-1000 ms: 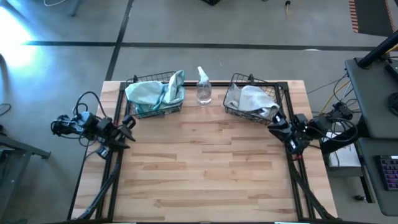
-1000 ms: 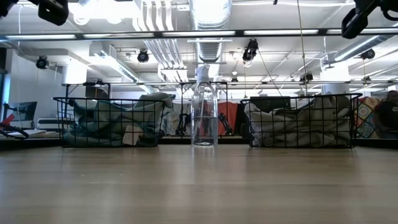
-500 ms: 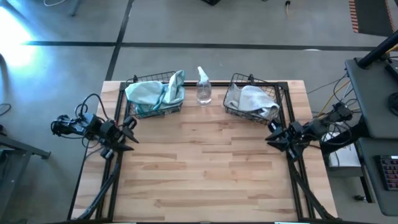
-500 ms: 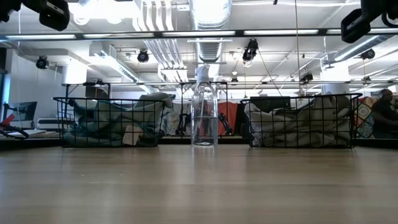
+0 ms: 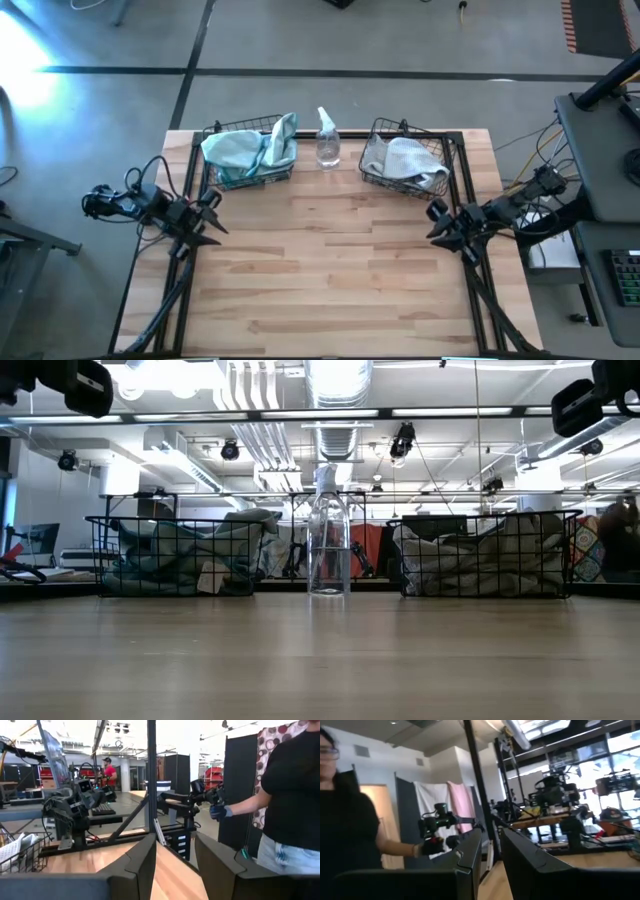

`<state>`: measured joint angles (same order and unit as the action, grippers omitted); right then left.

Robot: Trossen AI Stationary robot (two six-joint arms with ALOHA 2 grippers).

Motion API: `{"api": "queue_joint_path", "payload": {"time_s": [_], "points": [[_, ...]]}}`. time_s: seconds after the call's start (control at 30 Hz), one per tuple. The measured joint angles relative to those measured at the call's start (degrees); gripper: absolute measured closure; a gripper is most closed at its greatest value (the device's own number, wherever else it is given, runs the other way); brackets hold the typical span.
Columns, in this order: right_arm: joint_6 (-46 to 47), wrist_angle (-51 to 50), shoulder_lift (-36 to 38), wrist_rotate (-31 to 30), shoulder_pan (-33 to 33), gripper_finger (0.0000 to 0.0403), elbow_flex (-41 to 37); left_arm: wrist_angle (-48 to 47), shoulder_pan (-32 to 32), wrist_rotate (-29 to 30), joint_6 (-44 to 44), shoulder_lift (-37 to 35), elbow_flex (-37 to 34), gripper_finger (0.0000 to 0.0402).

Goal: Sort microfiber towel by color & place in baskets
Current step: Return to Home Position

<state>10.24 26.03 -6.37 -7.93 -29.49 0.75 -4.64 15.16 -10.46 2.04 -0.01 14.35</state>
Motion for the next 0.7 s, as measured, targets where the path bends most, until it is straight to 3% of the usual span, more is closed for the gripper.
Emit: {"api": "queue_joint_path", "payload": {"time_s": [0.4, 0.7], "points": [[2.3, -9.5, 0.0, 2.0, 0.0, 0.0337, 0.0, -9.8, 0.0, 0.0, -2.9, 0.0, 0.0, 0.0280], [1.8, -15.0, 0.0, 2.0, 0.0, 0.0337, -0.1, -15.5, 0.0, 0.0, -9.9, 0.0, -0.4, 0.0280]]}}
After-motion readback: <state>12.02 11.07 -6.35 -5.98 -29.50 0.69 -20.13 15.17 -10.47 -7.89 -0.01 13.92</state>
